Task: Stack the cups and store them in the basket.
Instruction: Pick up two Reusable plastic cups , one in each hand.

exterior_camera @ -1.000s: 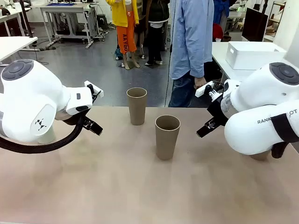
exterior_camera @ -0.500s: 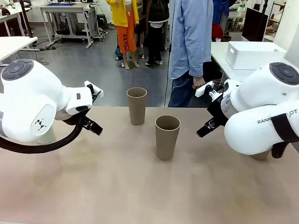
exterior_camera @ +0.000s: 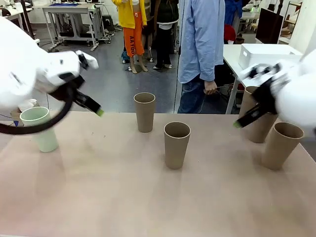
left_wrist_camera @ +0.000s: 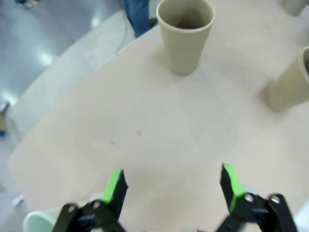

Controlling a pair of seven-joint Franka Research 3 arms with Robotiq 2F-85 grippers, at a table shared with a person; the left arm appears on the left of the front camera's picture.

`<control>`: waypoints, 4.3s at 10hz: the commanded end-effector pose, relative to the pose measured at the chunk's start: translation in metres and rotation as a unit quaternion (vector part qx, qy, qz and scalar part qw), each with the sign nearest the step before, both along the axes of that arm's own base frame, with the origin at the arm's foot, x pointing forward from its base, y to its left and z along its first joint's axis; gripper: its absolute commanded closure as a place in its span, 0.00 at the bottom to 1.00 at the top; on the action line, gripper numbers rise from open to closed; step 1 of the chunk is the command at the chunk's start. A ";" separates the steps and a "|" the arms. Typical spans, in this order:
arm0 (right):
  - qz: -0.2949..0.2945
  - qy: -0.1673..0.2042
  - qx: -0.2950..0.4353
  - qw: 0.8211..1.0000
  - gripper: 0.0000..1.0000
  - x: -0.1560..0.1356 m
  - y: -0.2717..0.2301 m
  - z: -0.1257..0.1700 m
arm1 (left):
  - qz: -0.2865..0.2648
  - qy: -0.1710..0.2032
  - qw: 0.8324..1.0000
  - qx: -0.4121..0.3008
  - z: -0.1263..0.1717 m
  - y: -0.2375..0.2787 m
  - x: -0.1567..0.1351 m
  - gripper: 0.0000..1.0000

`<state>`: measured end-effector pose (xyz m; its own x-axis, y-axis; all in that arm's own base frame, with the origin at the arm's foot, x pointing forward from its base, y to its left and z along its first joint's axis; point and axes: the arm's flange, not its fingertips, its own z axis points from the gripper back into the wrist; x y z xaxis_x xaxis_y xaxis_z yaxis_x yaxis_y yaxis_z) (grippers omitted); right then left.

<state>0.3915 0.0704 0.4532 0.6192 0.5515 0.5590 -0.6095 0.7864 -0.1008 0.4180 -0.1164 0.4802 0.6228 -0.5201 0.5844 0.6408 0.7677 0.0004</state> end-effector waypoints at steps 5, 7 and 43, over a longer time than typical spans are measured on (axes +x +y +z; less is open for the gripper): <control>0.153 -0.172 0.081 0.970 0.00 -0.051 -0.088 0.033 | -0.290 -0.012 0.956 -0.027 0.016 0.100 -0.012 0.00; 0.143 -0.186 0.105 0.966 0.00 -0.038 -0.076 0.015 | -0.359 -0.054 0.930 -0.055 0.003 0.091 -0.024 0.00; 0.178 -0.150 0.248 0.940 0.00 -0.017 -0.244 0.019 | -0.384 -0.087 0.881 -0.261 0.007 0.298 -0.011 0.00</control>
<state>0.3737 -0.1728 0.4698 0.2282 0.3212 0.9191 -0.8455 0.5335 0.0235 0.4079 0.1813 0.4854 0.0941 -0.3870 0.9172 0.9956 0.0380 -0.0861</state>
